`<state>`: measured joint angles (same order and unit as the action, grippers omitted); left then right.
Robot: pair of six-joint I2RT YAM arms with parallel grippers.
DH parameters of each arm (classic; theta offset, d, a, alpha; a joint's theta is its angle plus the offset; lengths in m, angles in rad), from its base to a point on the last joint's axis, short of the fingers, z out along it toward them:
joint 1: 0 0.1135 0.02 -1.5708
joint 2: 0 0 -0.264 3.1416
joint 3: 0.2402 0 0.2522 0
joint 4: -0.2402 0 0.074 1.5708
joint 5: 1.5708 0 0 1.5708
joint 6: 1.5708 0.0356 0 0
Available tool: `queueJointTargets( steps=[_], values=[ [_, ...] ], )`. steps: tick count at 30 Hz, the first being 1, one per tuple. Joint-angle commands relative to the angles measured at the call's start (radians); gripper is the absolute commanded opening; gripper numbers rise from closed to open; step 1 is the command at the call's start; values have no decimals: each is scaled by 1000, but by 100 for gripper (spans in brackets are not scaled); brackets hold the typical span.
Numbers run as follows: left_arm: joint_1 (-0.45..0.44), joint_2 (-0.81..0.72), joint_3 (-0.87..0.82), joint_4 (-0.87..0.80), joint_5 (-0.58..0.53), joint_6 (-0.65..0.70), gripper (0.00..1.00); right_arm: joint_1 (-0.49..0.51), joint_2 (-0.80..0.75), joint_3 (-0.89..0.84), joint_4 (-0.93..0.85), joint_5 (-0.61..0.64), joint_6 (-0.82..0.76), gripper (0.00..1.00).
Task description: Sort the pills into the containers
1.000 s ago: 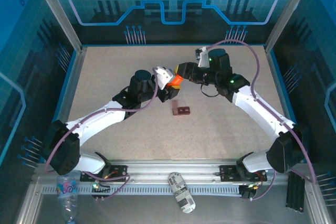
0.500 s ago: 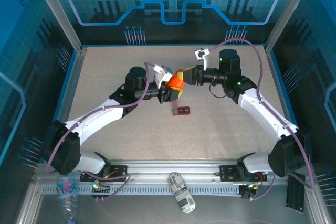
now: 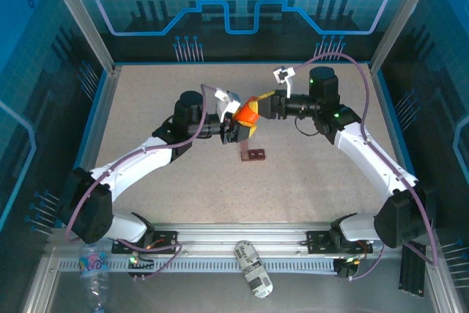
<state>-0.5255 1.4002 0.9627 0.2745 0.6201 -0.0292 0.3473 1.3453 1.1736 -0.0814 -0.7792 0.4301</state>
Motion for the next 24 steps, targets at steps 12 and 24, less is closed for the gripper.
queueJointTargets(
  steps=[12,24],
  values=[
    [32,-6,29,-54,-175,49,0,67,-30,32,-28,308,217,85],
    [-47,-1,3,-67,-412,246,0,79,-48,16,-135,534,496,90]
  ],
)
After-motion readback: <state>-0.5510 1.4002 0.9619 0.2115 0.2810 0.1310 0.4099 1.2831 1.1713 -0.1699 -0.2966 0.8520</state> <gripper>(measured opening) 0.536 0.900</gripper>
